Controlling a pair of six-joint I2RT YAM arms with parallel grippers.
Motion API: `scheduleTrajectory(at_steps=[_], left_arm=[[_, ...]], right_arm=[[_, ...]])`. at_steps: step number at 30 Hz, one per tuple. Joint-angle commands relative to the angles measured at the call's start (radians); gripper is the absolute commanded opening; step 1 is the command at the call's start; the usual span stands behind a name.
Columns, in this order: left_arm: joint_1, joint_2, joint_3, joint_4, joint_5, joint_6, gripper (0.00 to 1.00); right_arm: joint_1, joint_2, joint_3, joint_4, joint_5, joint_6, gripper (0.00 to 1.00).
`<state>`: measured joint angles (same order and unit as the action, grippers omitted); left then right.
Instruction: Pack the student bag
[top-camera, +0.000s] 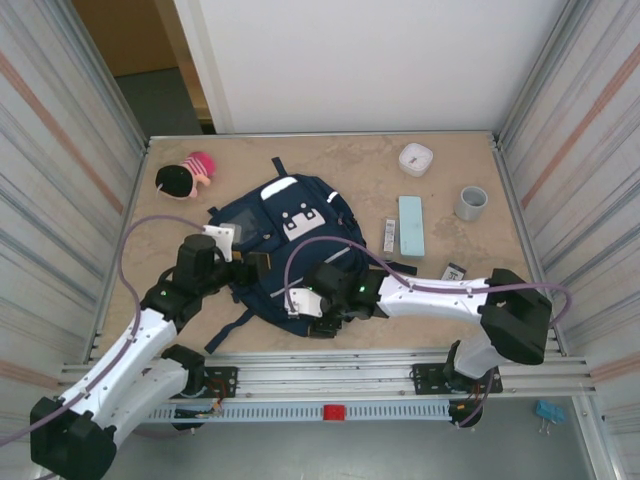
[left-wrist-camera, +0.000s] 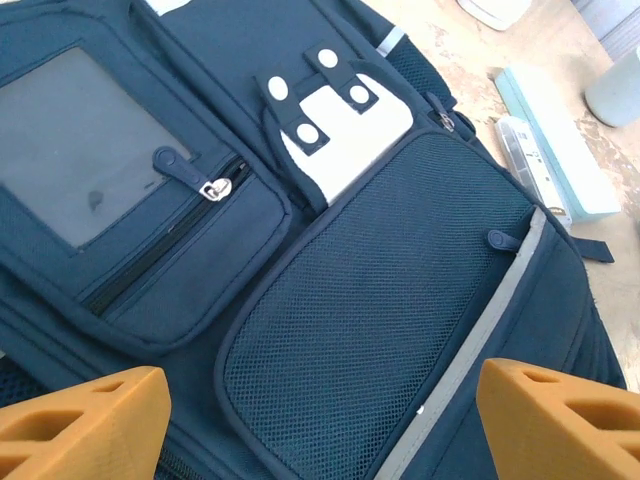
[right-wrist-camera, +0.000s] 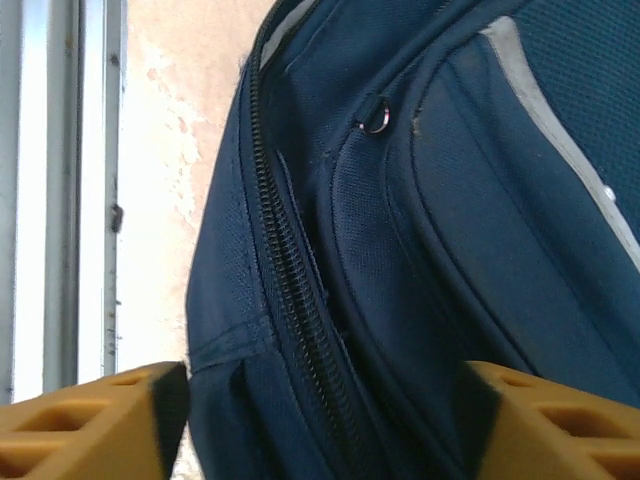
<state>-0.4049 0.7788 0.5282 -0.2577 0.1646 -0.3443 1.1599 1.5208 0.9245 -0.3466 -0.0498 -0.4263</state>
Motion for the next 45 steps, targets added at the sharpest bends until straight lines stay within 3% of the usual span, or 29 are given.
scheduleTrajectory(at_steps=[1,4,5,13,23,33,45], left_arm=[[0.014,-0.018,-0.017,-0.001,0.009,-0.036,0.80],[0.020,-0.013,-0.019,0.001,0.005,-0.038,0.79],[0.021,-0.013,-0.018,0.003,0.008,-0.038,0.79],[0.028,-0.054,0.000,-0.016,0.004,-0.035,0.78],[0.030,-0.141,-0.044,-0.019,-0.073,-0.017,0.74],[0.029,-0.150,-0.188,0.123,-0.067,-0.066,0.71],[0.028,-0.031,-0.327,0.448,-0.076,0.092,0.56]], right_arm=[[-0.002,0.020,-0.005,0.047,0.042,-0.045,0.42],[-0.009,-0.044,-0.029,0.068,0.039,-0.056,0.07],[-0.019,-0.081,-0.037,0.071,0.016,-0.064,0.00],[-0.234,-0.327,0.029,-0.033,-0.238,-0.108,0.00],[-0.456,-0.373,0.111,0.120,-0.381,-0.001,0.00],[-0.500,-0.309,0.182,0.133,-0.369,0.014,0.00],[-0.516,-0.296,0.231,0.125,-0.427,0.000,0.00]])
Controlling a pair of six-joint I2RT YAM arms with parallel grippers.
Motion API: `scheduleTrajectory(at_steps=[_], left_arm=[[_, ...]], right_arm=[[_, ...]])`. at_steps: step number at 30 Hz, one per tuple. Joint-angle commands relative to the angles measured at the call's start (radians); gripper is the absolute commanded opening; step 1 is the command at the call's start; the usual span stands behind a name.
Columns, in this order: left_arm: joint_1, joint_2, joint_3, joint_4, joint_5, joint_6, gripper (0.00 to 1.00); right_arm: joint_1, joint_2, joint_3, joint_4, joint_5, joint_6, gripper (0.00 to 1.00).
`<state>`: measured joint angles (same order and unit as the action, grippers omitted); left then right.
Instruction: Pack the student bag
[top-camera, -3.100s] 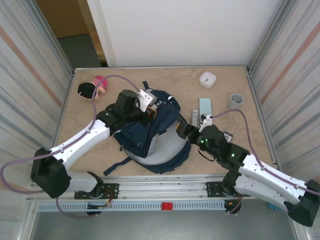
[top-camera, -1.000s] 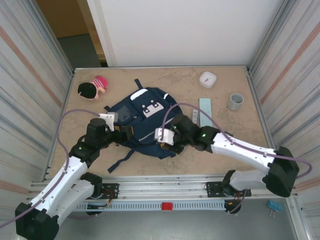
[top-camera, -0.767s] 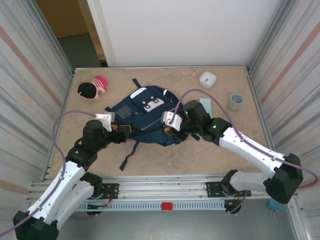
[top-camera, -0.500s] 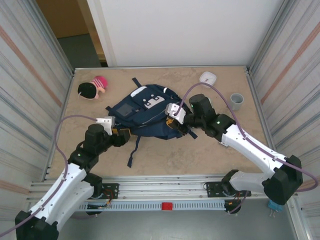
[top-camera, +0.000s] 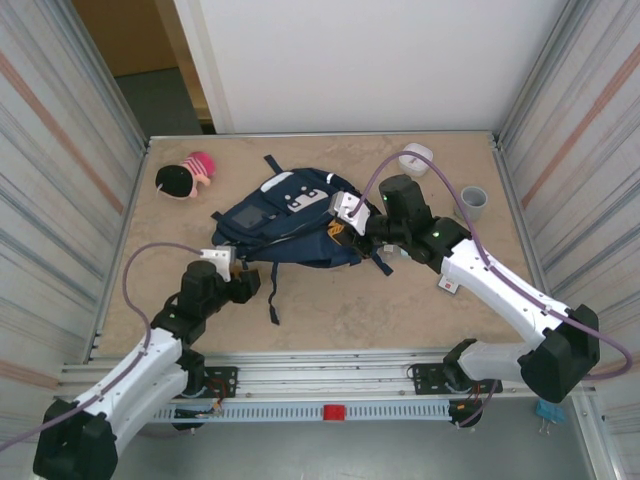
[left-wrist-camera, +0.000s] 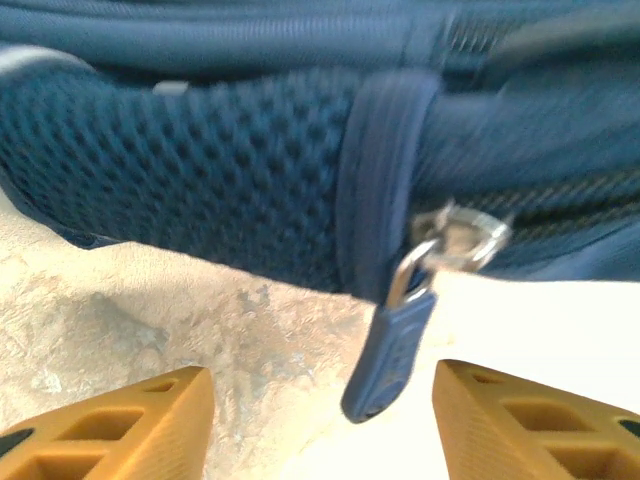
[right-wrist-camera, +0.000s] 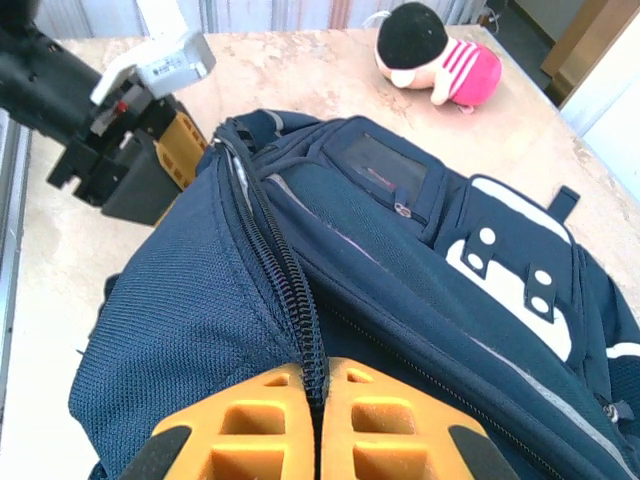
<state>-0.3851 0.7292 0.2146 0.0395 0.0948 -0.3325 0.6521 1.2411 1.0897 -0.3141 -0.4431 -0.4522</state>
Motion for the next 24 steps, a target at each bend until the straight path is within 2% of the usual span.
scheduleTrajectory(at_steps=[1,6,7,9,12,15,18,24], left_arm=[[0.009,0.030,-0.017,0.185,0.006,0.105,0.54],[0.008,0.018,-0.048,0.303,0.077,0.186,0.39],[0.009,0.007,-0.051,0.309,0.091,0.197,0.34],[0.010,-0.022,-0.052,0.300,0.114,0.205,0.18],[0.009,-0.069,-0.044,0.252,0.152,0.207,0.05],[0.009,-0.114,-0.034,0.204,0.201,0.189,0.00],[0.008,-0.145,-0.023,0.186,0.234,0.145,0.00],[0.006,-0.143,0.046,0.093,0.282,0.096,0.00]], right_arm=[[-0.008,-0.017,0.066,0.090,-0.034,0.026,0.00],[-0.009,-0.012,0.063,0.089,-0.027,0.026,0.00],[-0.009,-0.012,0.064,0.089,-0.022,0.026,0.00],[-0.010,-0.008,0.065,0.091,-0.008,0.029,0.00],[-0.010,-0.003,0.061,0.104,0.022,0.046,0.00],[-0.007,-0.004,0.034,0.146,0.045,0.077,0.00],[0.011,-0.009,-0.009,0.189,0.070,0.093,0.00],[0.109,0.004,-0.084,0.230,0.177,0.056,0.00]])
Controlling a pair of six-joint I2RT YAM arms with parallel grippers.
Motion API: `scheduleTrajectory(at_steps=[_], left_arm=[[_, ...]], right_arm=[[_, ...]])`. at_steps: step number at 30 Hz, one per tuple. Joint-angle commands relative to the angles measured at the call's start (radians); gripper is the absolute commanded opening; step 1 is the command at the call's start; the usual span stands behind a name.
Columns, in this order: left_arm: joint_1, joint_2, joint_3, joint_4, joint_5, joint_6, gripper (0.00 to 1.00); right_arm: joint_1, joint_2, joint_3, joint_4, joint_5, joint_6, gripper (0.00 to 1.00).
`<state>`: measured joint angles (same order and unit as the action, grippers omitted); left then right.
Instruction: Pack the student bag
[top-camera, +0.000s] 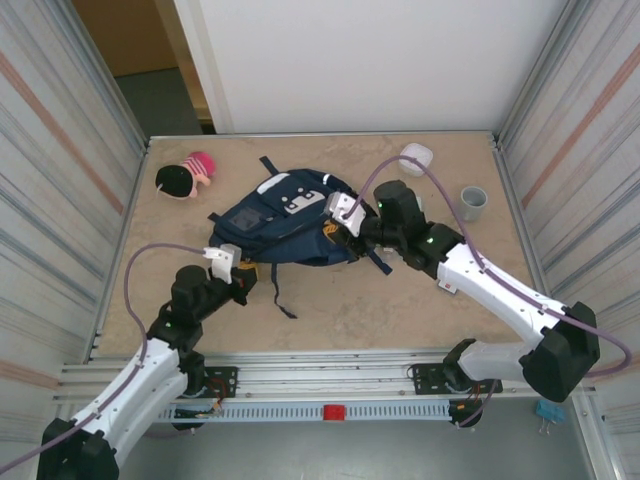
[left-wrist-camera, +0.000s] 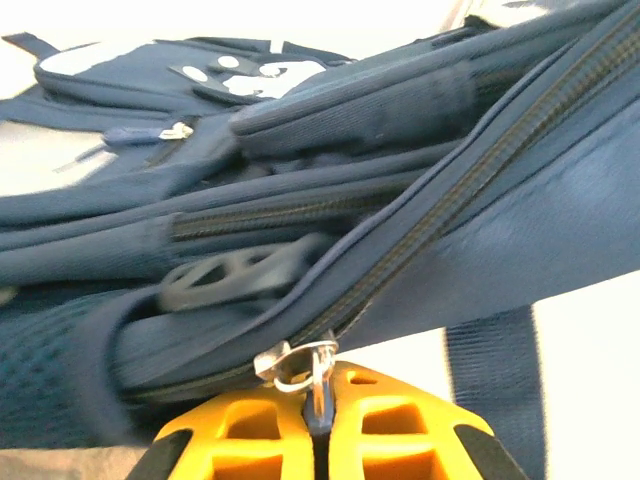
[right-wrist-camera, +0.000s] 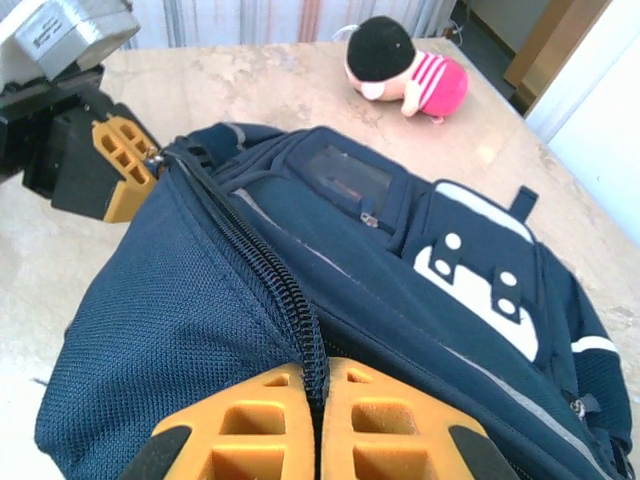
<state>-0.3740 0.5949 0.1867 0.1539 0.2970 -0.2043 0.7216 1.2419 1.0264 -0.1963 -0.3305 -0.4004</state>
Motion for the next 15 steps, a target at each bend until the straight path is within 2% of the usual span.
scheduleTrajectory(at_steps=[1,7,13,15], left_arm=[[-0.005,-0.001,0.089,-0.044,0.081,-0.038,0.00],[-0.023,0.062,0.175,-0.125,0.165,-0.088,0.00],[-0.119,0.149,0.260,-0.175,0.238,-0.065,0.00],[-0.138,0.181,0.279,-0.176,0.295,-0.047,0.00]], right_arm=[[0.055,0.005,-0.032,0.121,0.083,-0.001,0.00],[0.135,0.027,-0.079,0.172,0.155,0.000,0.00],[0.184,0.084,-0.120,0.275,0.189,0.056,0.00],[0.185,0.103,-0.137,0.313,0.188,0.067,0.00]])
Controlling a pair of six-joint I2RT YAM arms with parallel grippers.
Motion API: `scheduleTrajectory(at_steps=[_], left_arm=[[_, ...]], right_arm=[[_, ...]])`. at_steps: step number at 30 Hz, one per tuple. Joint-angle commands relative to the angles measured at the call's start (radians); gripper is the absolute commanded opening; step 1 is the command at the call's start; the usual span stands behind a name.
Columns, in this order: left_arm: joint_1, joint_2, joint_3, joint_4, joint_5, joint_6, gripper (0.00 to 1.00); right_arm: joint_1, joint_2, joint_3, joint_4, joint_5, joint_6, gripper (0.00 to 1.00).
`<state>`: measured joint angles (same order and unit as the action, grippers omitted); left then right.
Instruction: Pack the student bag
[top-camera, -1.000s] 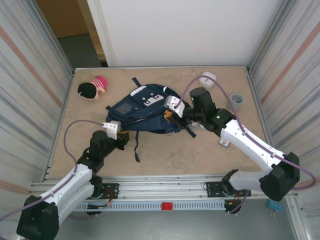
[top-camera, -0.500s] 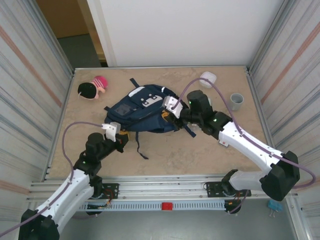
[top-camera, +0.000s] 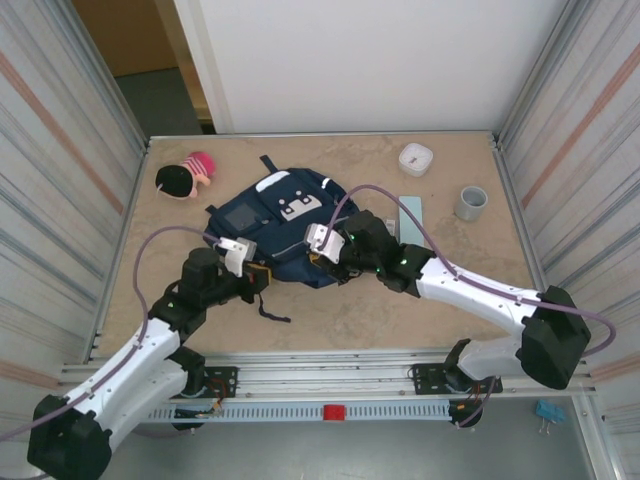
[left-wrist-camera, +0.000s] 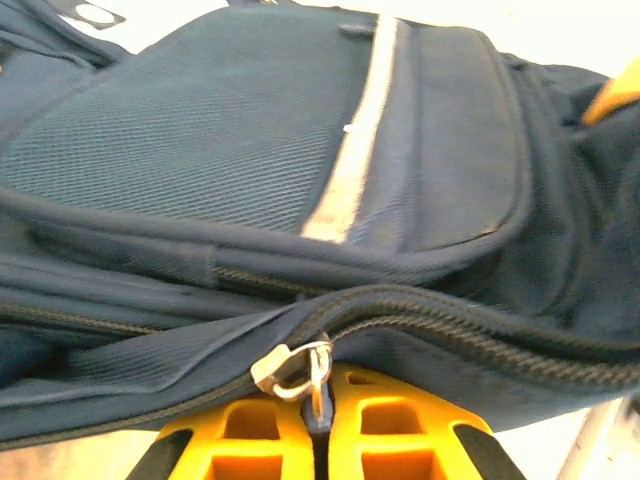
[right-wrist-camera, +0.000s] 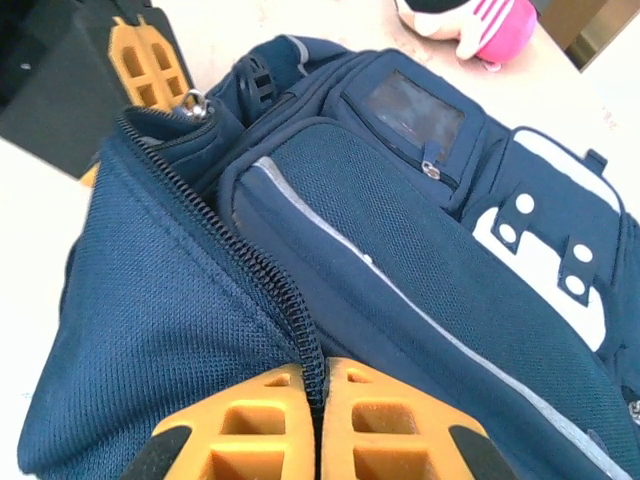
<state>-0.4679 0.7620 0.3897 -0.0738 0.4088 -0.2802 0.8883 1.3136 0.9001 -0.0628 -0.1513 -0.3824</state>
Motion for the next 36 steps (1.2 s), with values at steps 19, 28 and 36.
scheduleTrajectory(at_steps=[19,28,36], left_arm=[[-0.064,0.128,0.062,-0.153,-0.058,-0.005,0.00],[-0.100,0.059,-0.008,-0.128,-0.136,-0.016,0.00],[-0.118,0.075,-0.029,-0.086,-0.087,-0.035,0.00]], right_arm=[[-0.018,-0.065,-0.133,-0.030,-0.202,0.152,0.72],[0.044,-0.038,-0.173,-0.114,-0.038,0.032,0.77],[0.090,0.043,-0.206,-0.003,0.095,0.049,0.60]])
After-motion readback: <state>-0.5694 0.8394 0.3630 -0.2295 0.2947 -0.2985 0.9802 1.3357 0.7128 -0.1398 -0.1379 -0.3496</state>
